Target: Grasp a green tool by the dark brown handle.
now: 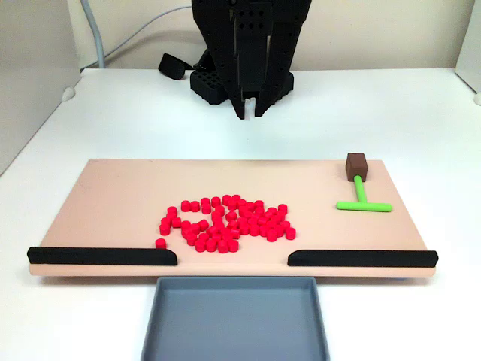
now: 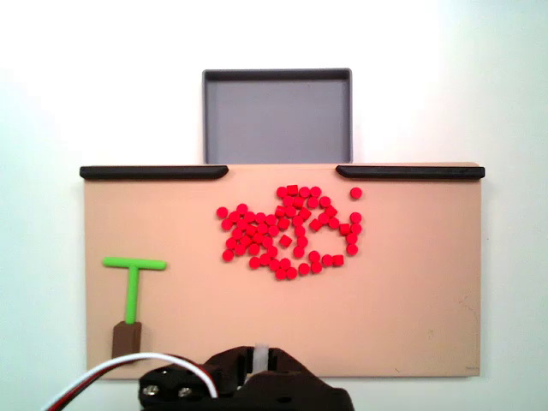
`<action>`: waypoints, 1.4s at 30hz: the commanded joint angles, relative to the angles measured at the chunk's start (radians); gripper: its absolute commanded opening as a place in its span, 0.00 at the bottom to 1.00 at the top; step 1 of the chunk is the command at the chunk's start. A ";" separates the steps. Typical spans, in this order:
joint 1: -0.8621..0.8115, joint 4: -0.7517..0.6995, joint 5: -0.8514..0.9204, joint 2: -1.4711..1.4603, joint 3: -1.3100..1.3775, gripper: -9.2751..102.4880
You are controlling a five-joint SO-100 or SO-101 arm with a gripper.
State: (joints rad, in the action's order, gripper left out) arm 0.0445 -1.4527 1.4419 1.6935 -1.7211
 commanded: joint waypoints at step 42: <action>0.302 0.005 -0.405 -0.008 0.055 0.08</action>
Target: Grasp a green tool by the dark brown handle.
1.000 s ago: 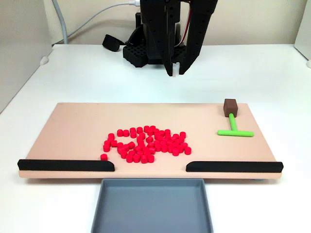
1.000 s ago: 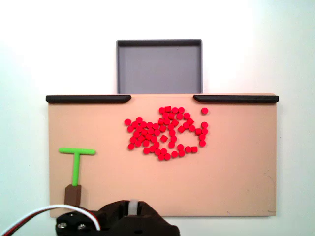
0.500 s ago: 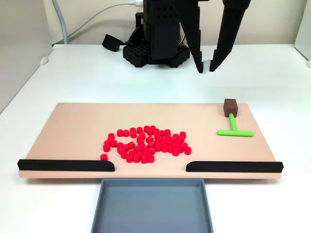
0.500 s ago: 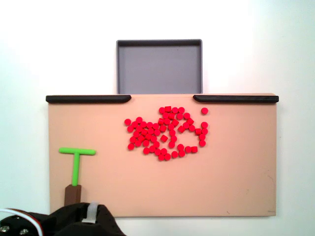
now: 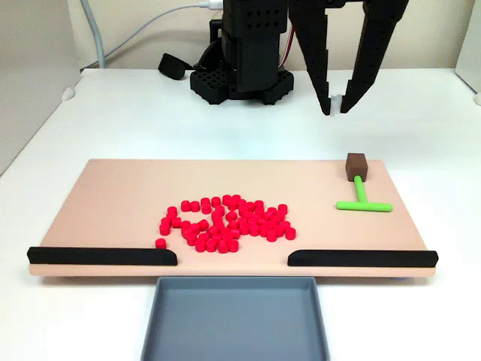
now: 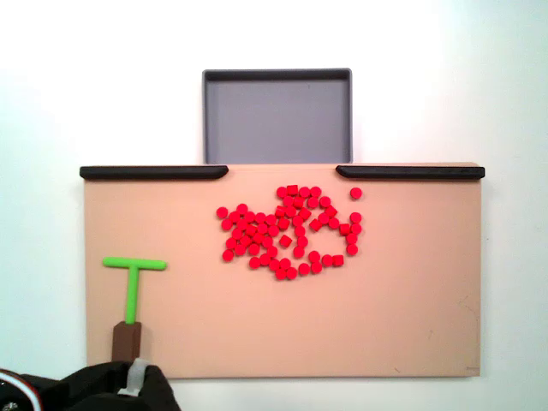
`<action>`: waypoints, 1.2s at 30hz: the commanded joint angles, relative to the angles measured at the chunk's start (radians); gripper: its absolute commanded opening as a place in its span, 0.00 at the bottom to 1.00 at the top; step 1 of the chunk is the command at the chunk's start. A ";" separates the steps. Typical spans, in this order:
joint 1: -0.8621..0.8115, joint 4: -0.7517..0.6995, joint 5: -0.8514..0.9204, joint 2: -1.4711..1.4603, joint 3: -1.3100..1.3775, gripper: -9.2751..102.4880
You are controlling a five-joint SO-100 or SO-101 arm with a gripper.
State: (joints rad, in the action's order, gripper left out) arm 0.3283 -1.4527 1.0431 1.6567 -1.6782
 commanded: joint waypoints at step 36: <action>0.081 0.121 0.005 0.064 -0.130 0.08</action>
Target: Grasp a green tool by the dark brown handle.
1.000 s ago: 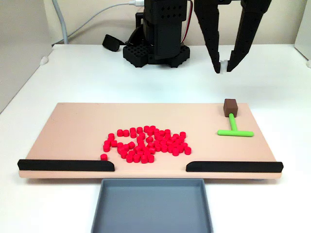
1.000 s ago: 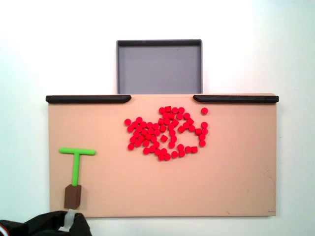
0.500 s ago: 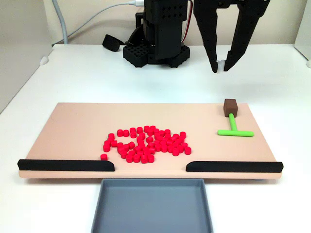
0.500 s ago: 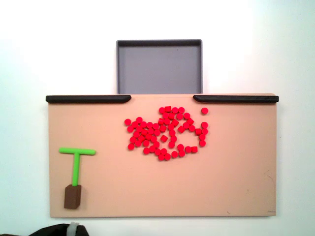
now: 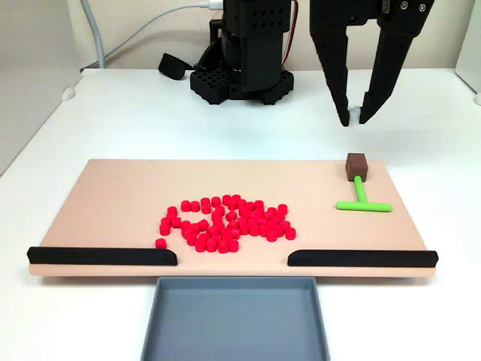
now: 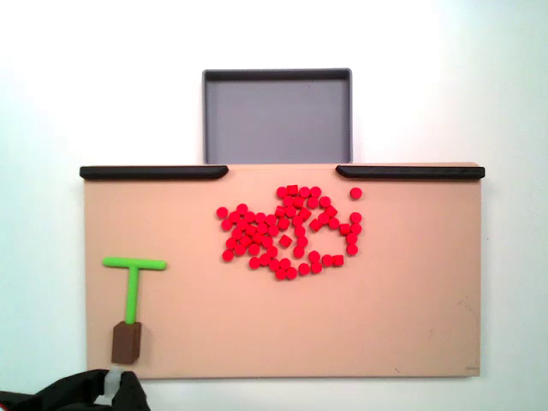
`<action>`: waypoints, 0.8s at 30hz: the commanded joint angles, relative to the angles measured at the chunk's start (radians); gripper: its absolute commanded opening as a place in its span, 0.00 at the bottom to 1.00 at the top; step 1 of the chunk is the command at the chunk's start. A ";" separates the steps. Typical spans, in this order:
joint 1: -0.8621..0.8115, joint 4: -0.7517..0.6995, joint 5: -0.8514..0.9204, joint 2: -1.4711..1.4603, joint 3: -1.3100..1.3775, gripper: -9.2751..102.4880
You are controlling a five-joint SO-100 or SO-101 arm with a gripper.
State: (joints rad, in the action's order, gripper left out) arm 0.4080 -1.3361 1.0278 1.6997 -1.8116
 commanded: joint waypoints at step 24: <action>-0.029 0.060 0.061 -0.060 0.005 0.13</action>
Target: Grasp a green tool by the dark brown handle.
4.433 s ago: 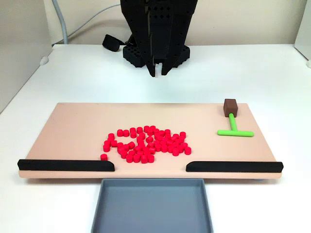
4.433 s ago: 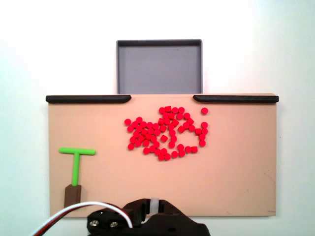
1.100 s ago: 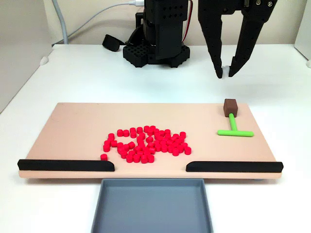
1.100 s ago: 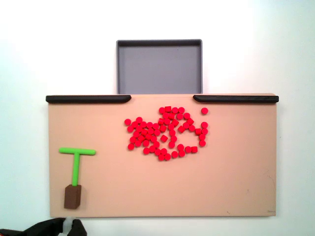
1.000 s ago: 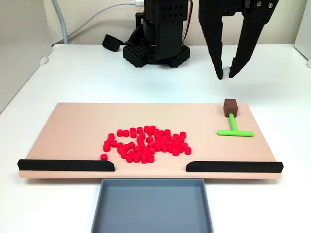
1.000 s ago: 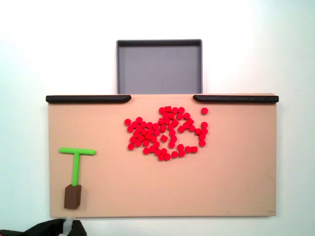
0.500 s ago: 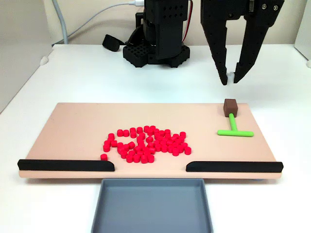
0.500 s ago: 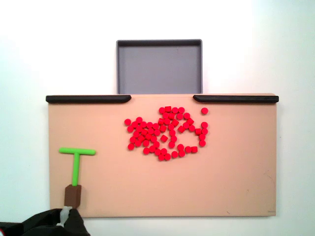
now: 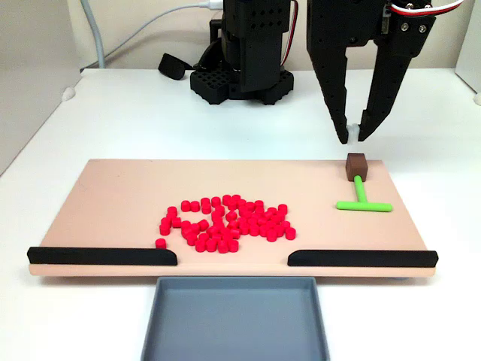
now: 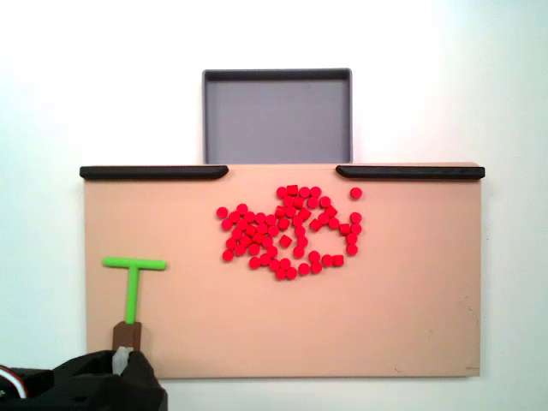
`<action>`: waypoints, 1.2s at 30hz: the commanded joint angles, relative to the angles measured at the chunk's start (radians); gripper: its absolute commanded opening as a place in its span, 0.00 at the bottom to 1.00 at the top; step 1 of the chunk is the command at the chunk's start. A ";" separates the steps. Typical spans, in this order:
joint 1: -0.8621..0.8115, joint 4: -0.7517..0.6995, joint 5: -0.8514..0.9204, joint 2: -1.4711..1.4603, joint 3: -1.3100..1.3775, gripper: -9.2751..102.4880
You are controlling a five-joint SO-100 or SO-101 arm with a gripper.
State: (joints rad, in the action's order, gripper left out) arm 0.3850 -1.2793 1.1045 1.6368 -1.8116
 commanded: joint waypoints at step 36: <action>-0.020 0.003 0.009 -0.031 0.012 0.24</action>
State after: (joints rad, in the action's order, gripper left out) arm 0.3758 -1.2793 1.0983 1.6030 -1.8116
